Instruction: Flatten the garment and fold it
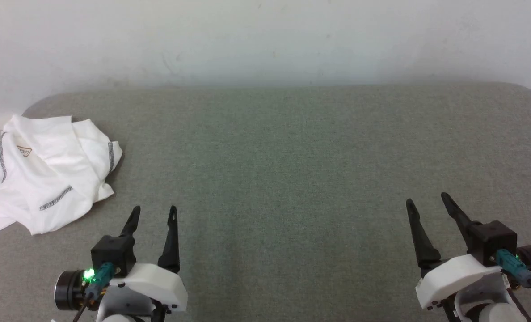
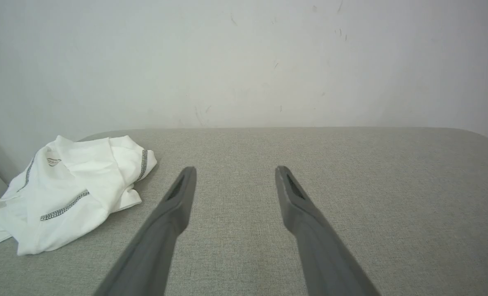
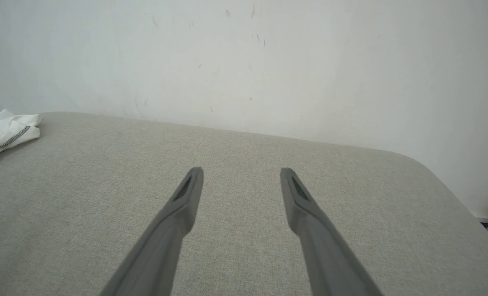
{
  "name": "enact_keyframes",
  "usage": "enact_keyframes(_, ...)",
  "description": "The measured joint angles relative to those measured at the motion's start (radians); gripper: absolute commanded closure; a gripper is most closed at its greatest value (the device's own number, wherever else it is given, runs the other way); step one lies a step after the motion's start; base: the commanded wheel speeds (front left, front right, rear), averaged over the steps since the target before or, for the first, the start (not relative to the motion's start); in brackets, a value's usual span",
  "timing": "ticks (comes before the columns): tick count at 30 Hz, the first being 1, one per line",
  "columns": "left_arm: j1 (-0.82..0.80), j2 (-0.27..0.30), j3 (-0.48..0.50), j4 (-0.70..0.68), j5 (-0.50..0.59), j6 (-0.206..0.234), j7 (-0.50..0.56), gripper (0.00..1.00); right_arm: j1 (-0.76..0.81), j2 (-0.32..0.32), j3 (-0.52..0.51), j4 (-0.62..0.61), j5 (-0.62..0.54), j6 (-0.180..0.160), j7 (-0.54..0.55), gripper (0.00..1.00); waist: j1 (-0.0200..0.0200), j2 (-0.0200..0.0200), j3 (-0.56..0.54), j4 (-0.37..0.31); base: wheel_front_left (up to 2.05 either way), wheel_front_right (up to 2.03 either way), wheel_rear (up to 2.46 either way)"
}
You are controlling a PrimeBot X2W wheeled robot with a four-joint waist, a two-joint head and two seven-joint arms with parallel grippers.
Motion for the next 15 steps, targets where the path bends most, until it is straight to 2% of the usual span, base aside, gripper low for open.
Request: enact_keyframes(15, -0.001, 0.0, 0.003, -0.001, -0.047, 0.0, -0.032, 0.0, 0.001, 0.0, -0.001, -0.011, 0.01, 0.0, -0.03, 0.0, 0.0, 0.0, 0.002, 0.058, 0.0, 0.0, 0.0)
